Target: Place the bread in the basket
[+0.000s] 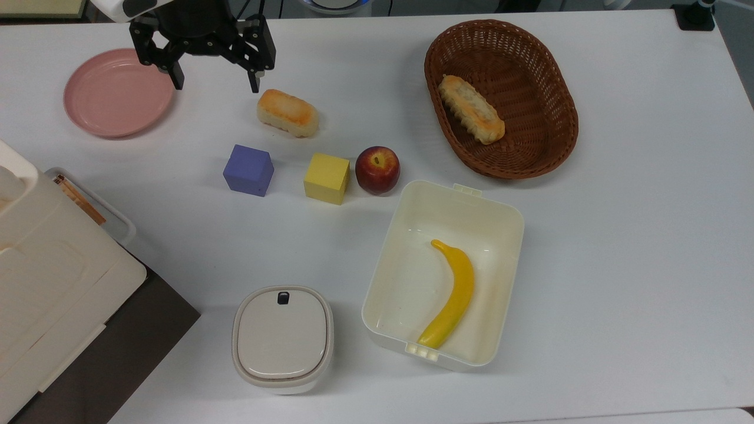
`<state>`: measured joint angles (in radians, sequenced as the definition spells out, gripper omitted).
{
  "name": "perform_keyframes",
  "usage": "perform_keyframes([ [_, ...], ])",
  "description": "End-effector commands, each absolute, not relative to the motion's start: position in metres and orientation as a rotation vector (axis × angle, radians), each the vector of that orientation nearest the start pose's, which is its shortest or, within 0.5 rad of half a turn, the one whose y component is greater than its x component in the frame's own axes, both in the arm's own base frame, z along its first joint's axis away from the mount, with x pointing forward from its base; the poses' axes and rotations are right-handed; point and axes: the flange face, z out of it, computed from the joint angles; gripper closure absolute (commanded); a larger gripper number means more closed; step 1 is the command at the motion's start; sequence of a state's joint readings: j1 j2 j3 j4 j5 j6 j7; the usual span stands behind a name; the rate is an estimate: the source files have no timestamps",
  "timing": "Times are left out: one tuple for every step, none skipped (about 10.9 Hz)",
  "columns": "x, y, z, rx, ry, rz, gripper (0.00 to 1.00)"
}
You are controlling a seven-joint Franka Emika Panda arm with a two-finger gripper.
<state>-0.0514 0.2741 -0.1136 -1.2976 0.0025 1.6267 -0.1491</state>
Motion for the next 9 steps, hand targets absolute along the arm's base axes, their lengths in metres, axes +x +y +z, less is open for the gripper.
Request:
perform_keyframes([
  [0.6277,-0.0909,0.601,-3.189,0.022,-0.075,0.0],
  [0.6278,-0.0901,0.601,-3.191,0.02,-0.075,0.0],
  [0.6277,-0.0904,0.601,-3.194,0.012,-0.074,0.0],
  [0.6278,-0.09,0.601,-3.198,-0.002,-0.073,0.0],
  [0.6278,-0.09,0.601,-3.198,-0.002,-0.073,0.0],
  [0.6279,-0.0891,0.601,-3.198,-0.005,-0.073,0.0],
  [0.6279,-0.089,0.601,-3.198,-0.005,-0.073,0.0],
  [0.6279,-0.089,0.601,-3.198,-0.005,-0.073,0.0],
  [0.6279,-0.0891,0.6003,-3.198,-0.005,-0.07,0.0],
])
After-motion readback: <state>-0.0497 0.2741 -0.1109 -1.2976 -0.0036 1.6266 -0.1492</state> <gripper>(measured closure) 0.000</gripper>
